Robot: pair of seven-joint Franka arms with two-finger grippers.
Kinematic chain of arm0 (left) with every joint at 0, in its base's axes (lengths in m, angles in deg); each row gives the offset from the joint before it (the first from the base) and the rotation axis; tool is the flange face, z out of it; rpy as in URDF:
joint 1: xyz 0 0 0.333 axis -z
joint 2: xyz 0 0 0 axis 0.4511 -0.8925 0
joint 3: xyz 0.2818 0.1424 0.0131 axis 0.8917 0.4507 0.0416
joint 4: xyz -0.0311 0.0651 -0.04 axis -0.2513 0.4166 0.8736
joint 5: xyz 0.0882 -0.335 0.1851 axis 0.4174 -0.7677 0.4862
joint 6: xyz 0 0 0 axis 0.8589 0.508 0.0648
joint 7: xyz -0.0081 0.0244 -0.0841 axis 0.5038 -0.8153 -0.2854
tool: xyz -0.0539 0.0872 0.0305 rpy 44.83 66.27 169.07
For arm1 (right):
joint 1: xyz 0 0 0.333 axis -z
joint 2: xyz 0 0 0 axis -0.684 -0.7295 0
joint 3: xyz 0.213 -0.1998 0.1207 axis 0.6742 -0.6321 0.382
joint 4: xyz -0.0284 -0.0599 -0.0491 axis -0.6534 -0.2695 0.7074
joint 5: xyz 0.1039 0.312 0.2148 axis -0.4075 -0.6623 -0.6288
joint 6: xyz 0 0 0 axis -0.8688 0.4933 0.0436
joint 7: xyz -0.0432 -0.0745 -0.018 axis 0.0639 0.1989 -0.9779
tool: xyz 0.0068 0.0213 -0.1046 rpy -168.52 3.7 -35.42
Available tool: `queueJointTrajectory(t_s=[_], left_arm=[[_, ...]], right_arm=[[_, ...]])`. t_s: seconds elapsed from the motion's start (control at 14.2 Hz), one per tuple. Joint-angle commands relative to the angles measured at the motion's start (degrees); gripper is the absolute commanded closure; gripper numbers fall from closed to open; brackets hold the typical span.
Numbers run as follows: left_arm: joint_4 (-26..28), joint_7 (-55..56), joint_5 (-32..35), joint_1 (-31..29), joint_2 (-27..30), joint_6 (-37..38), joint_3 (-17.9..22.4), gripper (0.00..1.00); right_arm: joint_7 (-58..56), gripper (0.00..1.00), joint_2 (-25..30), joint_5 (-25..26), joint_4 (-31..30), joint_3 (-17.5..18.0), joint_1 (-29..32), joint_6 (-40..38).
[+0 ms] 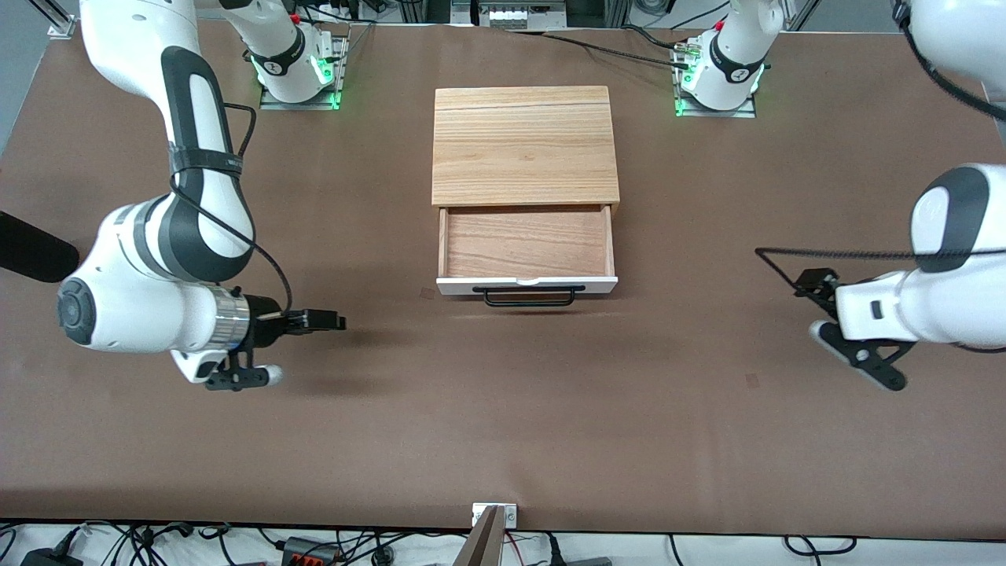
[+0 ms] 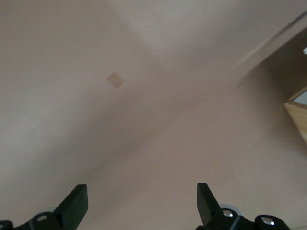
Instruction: Pull top drawer with both arms simultaneously
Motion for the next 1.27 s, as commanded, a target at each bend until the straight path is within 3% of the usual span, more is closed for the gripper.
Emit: queueJointTrajectory(t_s=[0.0, 0.14, 0.28, 0.35, 0.49, 0.7, 0.84, 1.06, 1.2], left_arm=[[-0.9, 7.1, 1.8, -0.4, 4.6, 0.8, 1.4, 0.0], [-1.1, 17.8, 1.9, -0.4, 6.7, 0.8, 1.7, 0.0], [0.6, 21.5, 1.7, -0.5, 11.3, 2.0, 1.3, 0.0], [4.4, 22.2, 0.2, -0.9, 13.9, 1.6, 1.2, 0.0], [13.4, 25.9, -6.4, -3.3, 20.4, -3.1, 1.2, 0.0], [22.1, 29.3, -7.2, -3.5, 26.4, -4.6, 1.2, 0.0], [23.3, 29.6, -7.4, -3.4, 27.3, -5.4, 1.0, 0.0], [23.3, 29.0, -7.5, -3.5, 27.1, -5.6, 0.7, 0.0], [24.1, 28.8, -8.6, -3.2, 26.7, -6.6, 1.5, 0.0]], right_arm=[[6.2, 0.0, 5.5, 6.5, -0.5, -0.5, -0.5, -3.4], [13.4, 0.0, 8.9, 9.6, -0.8, 0.5, 2.0, -5.0], [13.4, 0.0, 13.4, 18.0, -1.0, 6.9, 7.1, -7.7], [13.1, 0.0, 15.7, 24.1, -2.0, 10.2, 9.3, -7.7], [12.0, 0.0, 19.4, 31.1, -3.1, 14.4, 14.6, -7.5], [11.4, 0.0, 24.0, 32.4, -5.3, 18.2, 22.6, -7.6], [8.8, 0.0, 25.6, 32.4, -6.1, 20.8, 27.4, -7.7], [8.5, 0.0, 27.7, 34.7, -9.0, 20.9, 26.4, -7.5], [8.4, 0.0, 30.9, 34.9, -14.8, 20.8, 26.4, -5.0]])
